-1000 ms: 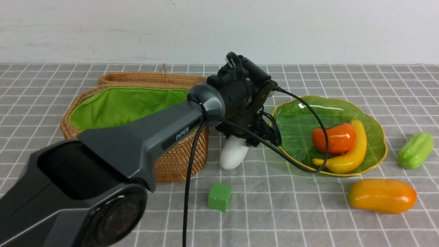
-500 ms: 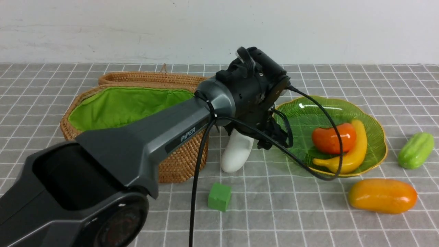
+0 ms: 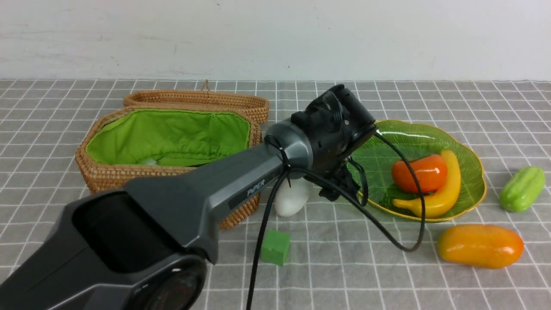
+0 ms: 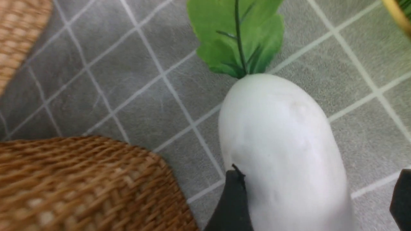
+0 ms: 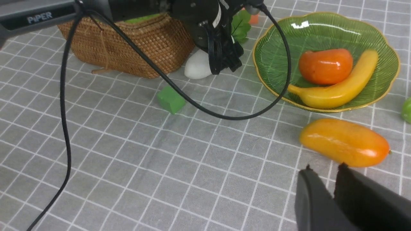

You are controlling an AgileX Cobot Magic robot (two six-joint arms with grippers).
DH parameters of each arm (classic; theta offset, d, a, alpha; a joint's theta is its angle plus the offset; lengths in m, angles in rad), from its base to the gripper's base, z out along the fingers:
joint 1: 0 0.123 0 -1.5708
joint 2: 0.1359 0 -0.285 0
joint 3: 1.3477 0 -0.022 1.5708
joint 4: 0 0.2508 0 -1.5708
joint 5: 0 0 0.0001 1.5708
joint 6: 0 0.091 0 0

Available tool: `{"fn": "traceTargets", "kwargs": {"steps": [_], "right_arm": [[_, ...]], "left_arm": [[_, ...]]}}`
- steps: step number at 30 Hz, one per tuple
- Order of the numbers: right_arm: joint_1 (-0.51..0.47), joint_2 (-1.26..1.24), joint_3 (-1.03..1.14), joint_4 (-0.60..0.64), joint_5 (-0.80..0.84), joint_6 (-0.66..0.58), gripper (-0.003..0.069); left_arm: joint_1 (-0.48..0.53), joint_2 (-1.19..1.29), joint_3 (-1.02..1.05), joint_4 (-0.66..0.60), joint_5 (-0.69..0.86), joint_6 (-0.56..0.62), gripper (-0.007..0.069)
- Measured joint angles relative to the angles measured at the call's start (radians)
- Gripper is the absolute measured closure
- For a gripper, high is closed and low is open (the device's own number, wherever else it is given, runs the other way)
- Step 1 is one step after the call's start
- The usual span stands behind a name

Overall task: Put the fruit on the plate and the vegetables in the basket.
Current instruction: Take a daikon with your left arm and place it on the basket on the left.

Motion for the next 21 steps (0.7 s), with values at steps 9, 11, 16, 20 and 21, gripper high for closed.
{"fn": "traceTargets", "kwargs": {"steps": [9, 11, 16, 20, 21], "right_arm": [[0.0, 0.0, 0.0, 0.001, 0.018, -0.005, 0.0539], [0.0, -0.001, 0.0, 0.003, 0.02, -0.005, 0.0539], [0.0, -0.002, 0.0, 0.021, 0.02, -0.009, 0.054], [0.0, -0.002, 0.0, 0.026, 0.02, -0.011, 0.054], [0.0, -0.002, 0.0, 0.026, 0.02, -0.011, 0.054]], "left_arm": [[0.0, 0.03, 0.011, 0.051, 0.002, -0.047, 0.0032], [0.0, 0.037, 0.014, 0.052, 0.0, -0.053, 0.0034], [0.0, 0.037, 0.031, 0.056, -0.018, -0.06, 0.0155], [0.0, 0.036, 0.032, 0.058, -0.018, -0.06, 0.0158], [0.0, 0.036, 0.032, 0.058, -0.015, -0.06, 0.0158]]}}
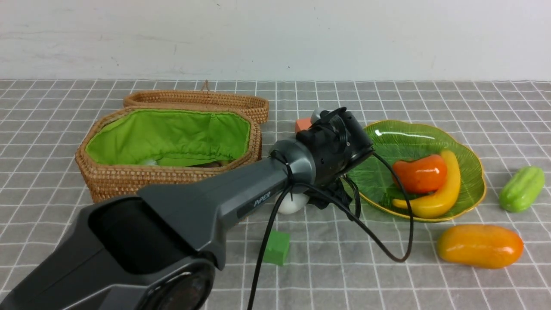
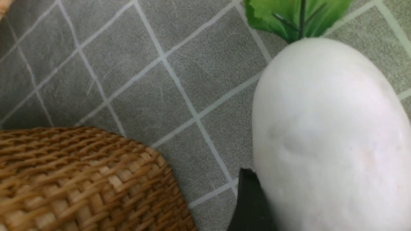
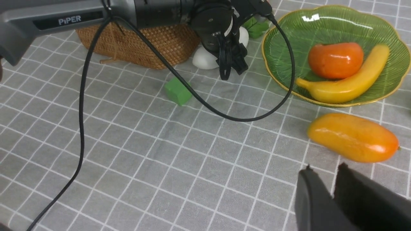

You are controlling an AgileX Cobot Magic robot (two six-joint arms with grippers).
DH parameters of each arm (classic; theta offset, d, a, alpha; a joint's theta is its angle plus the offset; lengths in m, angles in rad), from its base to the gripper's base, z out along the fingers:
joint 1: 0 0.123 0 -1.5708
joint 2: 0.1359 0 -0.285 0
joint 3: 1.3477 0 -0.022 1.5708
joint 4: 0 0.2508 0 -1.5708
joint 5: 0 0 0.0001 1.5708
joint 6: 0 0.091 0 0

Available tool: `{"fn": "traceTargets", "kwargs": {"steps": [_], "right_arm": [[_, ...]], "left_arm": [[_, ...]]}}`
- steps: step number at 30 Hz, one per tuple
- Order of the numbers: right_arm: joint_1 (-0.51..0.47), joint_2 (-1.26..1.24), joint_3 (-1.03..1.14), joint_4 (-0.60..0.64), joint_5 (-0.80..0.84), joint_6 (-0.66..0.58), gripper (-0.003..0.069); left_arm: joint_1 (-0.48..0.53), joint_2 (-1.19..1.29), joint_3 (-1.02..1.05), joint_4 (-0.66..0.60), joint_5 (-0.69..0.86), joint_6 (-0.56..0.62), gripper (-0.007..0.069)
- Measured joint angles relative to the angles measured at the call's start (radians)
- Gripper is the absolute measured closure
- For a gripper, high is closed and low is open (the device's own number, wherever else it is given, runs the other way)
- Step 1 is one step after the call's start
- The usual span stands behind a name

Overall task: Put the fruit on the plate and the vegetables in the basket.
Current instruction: Take a daikon with your left arm and place it on the basket on the left.

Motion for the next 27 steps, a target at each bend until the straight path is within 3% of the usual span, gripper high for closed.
{"fn": "traceTargets", "kwargs": {"steps": [7, 10, 13, 15, 16, 18, 19, 20, 25, 27], "right_arm": [[0.0, 0.0, 0.0, 0.0, -0.001, 0.0, 0.054], [0.0, 0.0, 0.0, 0.0, -0.015, 0.0, 0.054], [0.0, 0.0, 0.0, 0.001, -0.048, 0.0, 0.054], [0.0, 0.0, 0.0, 0.012, -0.085, 0.0, 0.054], [0.0, 0.0, 0.0, 0.015, -0.087, 0.0, 0.054], [0.0, 0.0, 0.0, 0.035, -0.109, -0.001, 0.0538], [0.0, 0.0, 0.0, 0.035, -0.109, -0.001, 0.0538], [0.0, 0.0, 0.0, 0.049, -0.118, -0.013, 0.0538], [0.0, 0.0, 0.0, 0.076, -0.118, -0.046, 0.0538], [0.0, 0.0, 0.0, 0.08, -0.118, -0.046, 0.0538]], "left_arm": [[0.0, -0.116, 0.008, -0.029, 0.071, 0.044, 0.0158], [-0.003, -0.23, 0.008, -0.089, 0.13, 0.143, 0.0158], [-0.005, -0.396, 0.008, -0.191, 0.18, 0.313, 0.0158], [0.019, -0.533, 0.028, -0.258, 0.186, 0.521, 0.0158], [0.023, -0.556, 0.031, -0.265, 0.186, 0.537, 0.0158], [0.091, -0.685, 0.103, -0.29, 0.187, 0.749, 0.0158], [0.097, -0.685, 0.11, -0.29, 0.187, 0.765, 0.0158], [0.172, -0.748, 0.184, -0.289, 0.187, 0.919, 0.0158], [0.337, -0.743, 0.348, -0.29, 0.183, 1.165, 0.0158], [0.373, -0.706, 0.398, -0.297, 0.145, 1.19, 0.0158]]}}
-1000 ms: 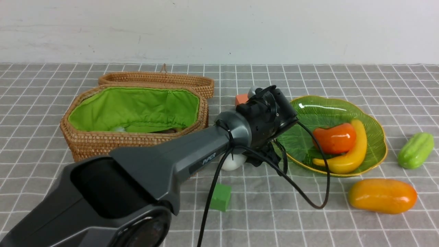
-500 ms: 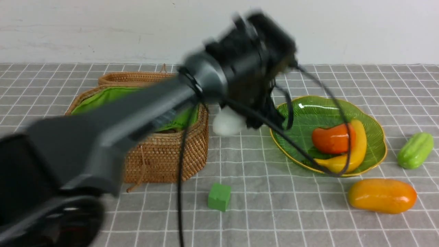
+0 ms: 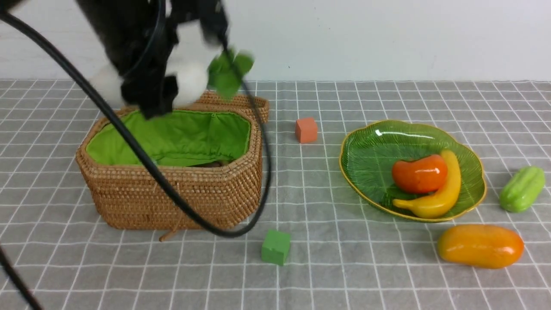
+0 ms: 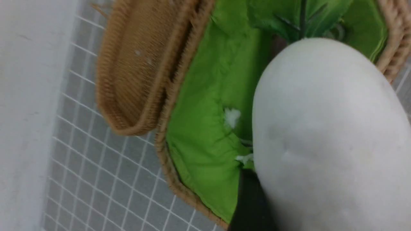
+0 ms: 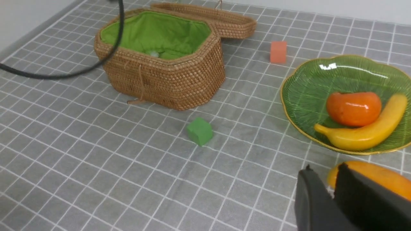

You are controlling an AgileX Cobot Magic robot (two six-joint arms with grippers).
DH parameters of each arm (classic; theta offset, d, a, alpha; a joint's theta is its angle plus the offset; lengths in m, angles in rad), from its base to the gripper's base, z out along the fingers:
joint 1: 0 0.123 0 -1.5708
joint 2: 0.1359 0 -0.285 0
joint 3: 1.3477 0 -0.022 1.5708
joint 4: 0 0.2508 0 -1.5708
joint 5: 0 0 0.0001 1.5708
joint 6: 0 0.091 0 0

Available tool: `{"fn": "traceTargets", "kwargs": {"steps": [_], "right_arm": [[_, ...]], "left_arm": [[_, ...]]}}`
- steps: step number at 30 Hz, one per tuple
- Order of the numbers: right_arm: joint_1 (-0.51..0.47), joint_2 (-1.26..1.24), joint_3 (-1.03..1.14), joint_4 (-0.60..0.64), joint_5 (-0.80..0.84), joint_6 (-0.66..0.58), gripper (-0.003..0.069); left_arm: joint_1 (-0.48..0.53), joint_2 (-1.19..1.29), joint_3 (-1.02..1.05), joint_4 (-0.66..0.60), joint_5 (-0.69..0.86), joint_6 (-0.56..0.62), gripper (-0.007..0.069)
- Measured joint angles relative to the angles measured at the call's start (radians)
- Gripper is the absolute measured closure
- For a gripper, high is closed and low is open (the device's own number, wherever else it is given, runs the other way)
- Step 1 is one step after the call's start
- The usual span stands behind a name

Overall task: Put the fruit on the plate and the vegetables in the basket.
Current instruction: Take a daikon with your left arm and place it on the basket on the left, then use the right arm to grab a mango and put it into the right plate

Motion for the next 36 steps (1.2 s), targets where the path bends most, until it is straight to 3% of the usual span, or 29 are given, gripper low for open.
{"fn": "traceTargets", "kwargs": {"steps": [6, 10, 11, 13, 16, 18, 21, 26, 27, 29, 33, 36], "right_arm": [[0.0, 0.0, 0.0, 0.005, 0.001, -0.003, 0.0536], [0.0, 0.006, 0.0, 0.005, 0.001, -0.003, 0.0536], [0.0, 0.009, 0.0, 0.005, 0.001, -0.003, 0.0536], [0.0, 0.038, 0.0, 0.008, 0.004, -0.003, 0.0536], [0.0, 0.066, 0.0, 0.008, 0.005, -0.003, 0.0535], [0.0, 0.128, -0.002, 0.001, 0.006, -0.003, 0.0532], [0.0, 0.223, -0.009, -0.037, 0.032, -0.003, 0.0529], [0.0, 0.402, -0.011, -0.148, 0.086, -0.007, 0.0524], [0.0, 0.431, -0.011, -0.167, 0.086, -0.012, 0.0522], [0.0, 0.505, -0.011, -0.211, 0.086, -0.039, 0.0517], [0.0, 0.636, -0.011, -0.26, 0.08, -0.092, 0.0488], [0.0, 0.772, -0.013, -0.307, 0.047, -0.123, 0.0409]], "left_arm": [[0.026, 0.114, 0.069, 0.029, -0.131, -0.062, 0.0155], [0.026, 0.125, 0.07, 0.055, -0.15, -0.186, 0.0028], [0.026, 0.125, 0.07, 0.055, -0.15, -0.194, 0.0028], [0.026, 0.113, 0.07, 0.056, -0.146, -0.317, -0.0036], [0.026, 0.091, 0.07, 0.032, -0.129, -0.389, -0.0038], [0.025, 0.045, 0.07, -0.037, -0.094, -0.477, -0.0006], [-0.004, -0.039, 0.071, -0.108, -0.057, -0.608, 0.0116], [-0.117, -0.244, 0.1, -0.154, 0.022, -0.785, 0.0545], [-0.137, -0.281, 0.12, -0.16, 0.029, -0.803, 0.0593], [-0.182, -0.381, 0.197, -0.177, 0.034, -0.851, 0.0638], [-0.264, -0.6, 0.434, -0.212, -0.009, -0.928, 0.0638], [-0.317, -0.814, 0.669, -0.253, -0.097, -0.95, 0.0638]]}}
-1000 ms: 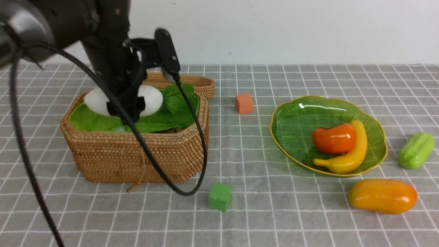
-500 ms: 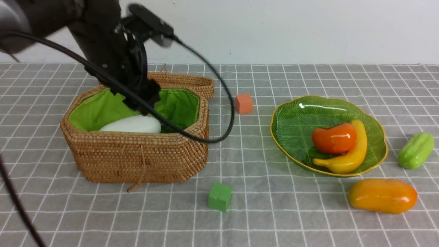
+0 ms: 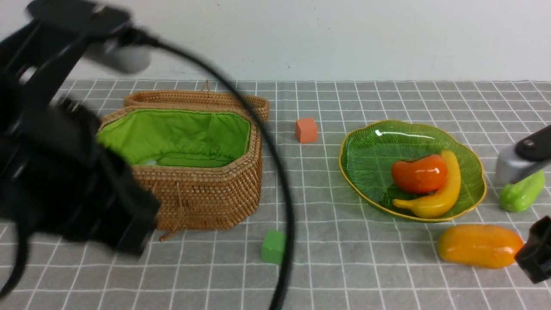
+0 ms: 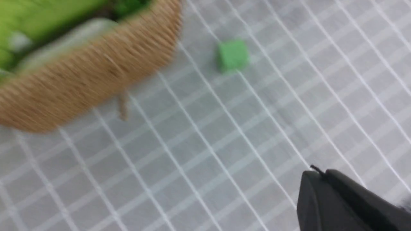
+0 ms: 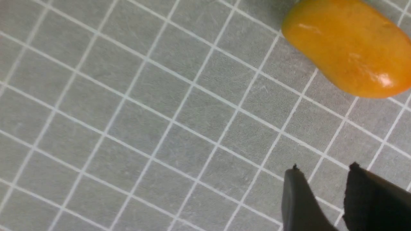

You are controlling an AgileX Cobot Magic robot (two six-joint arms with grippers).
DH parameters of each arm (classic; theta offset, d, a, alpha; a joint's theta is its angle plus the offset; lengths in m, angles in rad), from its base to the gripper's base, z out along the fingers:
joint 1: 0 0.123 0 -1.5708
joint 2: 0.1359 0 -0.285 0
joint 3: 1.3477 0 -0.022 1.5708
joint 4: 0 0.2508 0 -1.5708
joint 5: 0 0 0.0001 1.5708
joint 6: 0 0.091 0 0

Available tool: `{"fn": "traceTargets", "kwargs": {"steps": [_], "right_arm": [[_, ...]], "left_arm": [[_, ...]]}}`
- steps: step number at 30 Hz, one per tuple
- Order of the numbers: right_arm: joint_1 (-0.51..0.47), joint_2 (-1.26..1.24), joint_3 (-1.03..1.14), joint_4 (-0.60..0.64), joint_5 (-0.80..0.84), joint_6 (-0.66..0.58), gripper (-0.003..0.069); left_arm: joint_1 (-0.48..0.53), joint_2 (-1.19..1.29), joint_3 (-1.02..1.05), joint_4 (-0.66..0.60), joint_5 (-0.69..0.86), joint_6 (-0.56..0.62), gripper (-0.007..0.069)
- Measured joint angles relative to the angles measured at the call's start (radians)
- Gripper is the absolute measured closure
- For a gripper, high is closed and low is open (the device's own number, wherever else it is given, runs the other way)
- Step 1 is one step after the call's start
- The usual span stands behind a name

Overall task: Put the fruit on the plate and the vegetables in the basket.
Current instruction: Use the right arm to grab a mango and put it into the right plate

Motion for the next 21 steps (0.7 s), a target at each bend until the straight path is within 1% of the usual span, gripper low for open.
{"fn": "traceTargets", "kwargs": {"steps": [2, 3, 4, 5, 6, 9, 11, 12, 13, 14, 17, 18, 21], "right_arm": [[-0.001, 0.057, -0.005, -0.031, -0.02, -0.006, 0.0365], [-0.009, 0.106, -0.012, -0.057, -0.036, -0.01, 0.0327], [-0.012, 0.122, -0.015, -0.066, -0.041, -0.013, 0.0315], [-0.03, 0.175, -0.03, -0.079, -0.048, -0.028, 0.0274], [-0.048, 0.212, -0.043, -0.084, -0.048, -0.047, 0.0247], [-0.093, 0.283, -0.079, -0.074, -0.049, -0.11, 0.0198], [-0.155, 0.354, -0.12, -0.029, -0.065, -0.265, 0.0146], [-0.165, 0.365, -0.128, -0.021, -0.078, -0.307, 0.0137], [-0.179, 0.379, -0.133, 0.004, -0.098, -0.38, 0.0122], [-0.183, 0.385, -0.134, 0.012, -0.102, -0.409, 0.0116], [-0.202, 0.427, -0.139, 0.044, -0.176, -0.593, 0.0072], [-0.204, 0.445, -0.141, 0.045, -0.197, -0.629, 0.0059], [-0.208, 0.492, -0.147, 0.032, -0.232, -0.656, 0.0045]], "left_arm": [[-0.014, -0.098, 0.093, -0.009, -0.033, 0.0, 0.0638], [-0.021, -0.192, 0.173, -0.017, -0.062, 0.01, 0.0638], [-0.022, -0.205, 0.183, -0.018, -0.072, 0.012, 0.0638], [-0.024, -0.294, 0.254, -0.021, -0.106, 0.027, 0.0638], [-0.024, -0.351, 0.287, -0.024, -0.127, 0.044, 0.0638], [-0.024, -0.455, 0.325, -0.029, -0.163, 0.072, 0.0638], [-0.024, -0.516, 0.328, -0.041, -0.2, 0.084, 0.0638], [-0.024, -0.522, 0.328, -0.043, -0.208, 0.087, 0.0638], [-0.024, -0.525, 0.328, -0.048, -0.217, 0.087, 0.0638], [-0.024, -0.525, 0.328, -0.049, -0.218, 0.087, 0.0638], [-0.024, -0.518, 0.328, -0.056, -0.225, 0.088, 0.0638], [-0.024, -0.512, 0.328, -0.056, -0.228, 0.088, 0.0638], [-0.024, -0.5, 0.329, -0.056, -0.231, 0.089, 0.0638]]}}
